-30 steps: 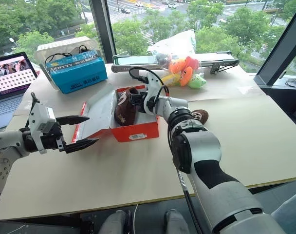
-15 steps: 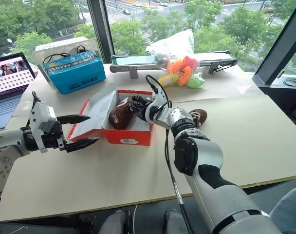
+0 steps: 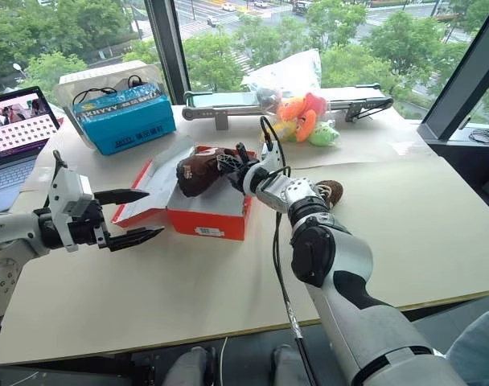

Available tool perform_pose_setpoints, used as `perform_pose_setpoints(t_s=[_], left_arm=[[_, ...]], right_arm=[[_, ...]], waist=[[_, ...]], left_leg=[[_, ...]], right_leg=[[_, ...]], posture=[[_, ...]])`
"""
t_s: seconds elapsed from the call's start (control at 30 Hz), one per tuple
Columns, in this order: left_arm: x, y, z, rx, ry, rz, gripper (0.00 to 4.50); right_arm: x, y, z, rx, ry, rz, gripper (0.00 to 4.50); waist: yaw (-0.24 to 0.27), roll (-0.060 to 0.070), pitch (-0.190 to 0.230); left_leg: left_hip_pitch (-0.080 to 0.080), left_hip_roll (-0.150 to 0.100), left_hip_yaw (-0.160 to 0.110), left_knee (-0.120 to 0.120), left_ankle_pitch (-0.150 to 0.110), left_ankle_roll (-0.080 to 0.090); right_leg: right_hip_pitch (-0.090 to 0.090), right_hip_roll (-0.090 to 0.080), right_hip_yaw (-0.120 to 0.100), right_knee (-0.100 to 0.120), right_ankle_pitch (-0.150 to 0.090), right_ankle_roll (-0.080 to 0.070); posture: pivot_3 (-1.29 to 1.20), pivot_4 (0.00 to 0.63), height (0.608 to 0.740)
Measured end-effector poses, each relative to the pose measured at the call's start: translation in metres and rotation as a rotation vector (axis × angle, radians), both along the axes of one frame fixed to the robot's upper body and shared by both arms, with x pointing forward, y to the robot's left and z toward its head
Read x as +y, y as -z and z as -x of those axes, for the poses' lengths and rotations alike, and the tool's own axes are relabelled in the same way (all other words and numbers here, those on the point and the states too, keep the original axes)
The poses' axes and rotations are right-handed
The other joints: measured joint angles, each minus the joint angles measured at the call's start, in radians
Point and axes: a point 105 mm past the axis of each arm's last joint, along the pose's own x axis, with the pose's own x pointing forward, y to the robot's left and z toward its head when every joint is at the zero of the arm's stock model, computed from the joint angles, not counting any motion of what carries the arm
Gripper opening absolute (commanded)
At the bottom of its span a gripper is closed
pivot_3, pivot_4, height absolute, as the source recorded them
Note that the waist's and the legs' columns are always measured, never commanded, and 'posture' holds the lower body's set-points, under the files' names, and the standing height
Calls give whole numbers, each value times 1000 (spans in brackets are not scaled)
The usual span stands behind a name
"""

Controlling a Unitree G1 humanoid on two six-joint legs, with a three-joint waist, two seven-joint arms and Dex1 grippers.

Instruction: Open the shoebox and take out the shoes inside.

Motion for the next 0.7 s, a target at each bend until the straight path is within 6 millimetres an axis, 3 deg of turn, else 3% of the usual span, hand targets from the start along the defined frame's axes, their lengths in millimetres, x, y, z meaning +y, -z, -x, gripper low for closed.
perform_pose_setpoints(t_s=[0.2, 0.47, 0.7], left_arm=[[1, 1, -1, 7, -2, 2, 4500], [1, 3, -3, 10, -2, -4, 4500], [1, 2, -3, 3, 3, -8, 4500]], right_arm=[[1, -5, 1, -32, -21, 43, 32], [12, -50, 3, -146, -70, 23, 32], [13, -54, 4, -131, -72, -42, 32]], waist=[[-4, 0, 0], [-9, 0, 0], [-9, 0, 0]], left_leg=[[0, 0, 0, 0, 0, 0], [0, 0, 0, 0, 0, 0], [0, 0, 0, 0, 0, 0]], right_leg=[[0, 0, 0, 0, 0, 0], [0, 0, 0, 0, 0, 0], [0, 0, 0, 0, 0, 0]], posture=[[0, 150, 740], [0, 150, 740], [0, 150, 740]])
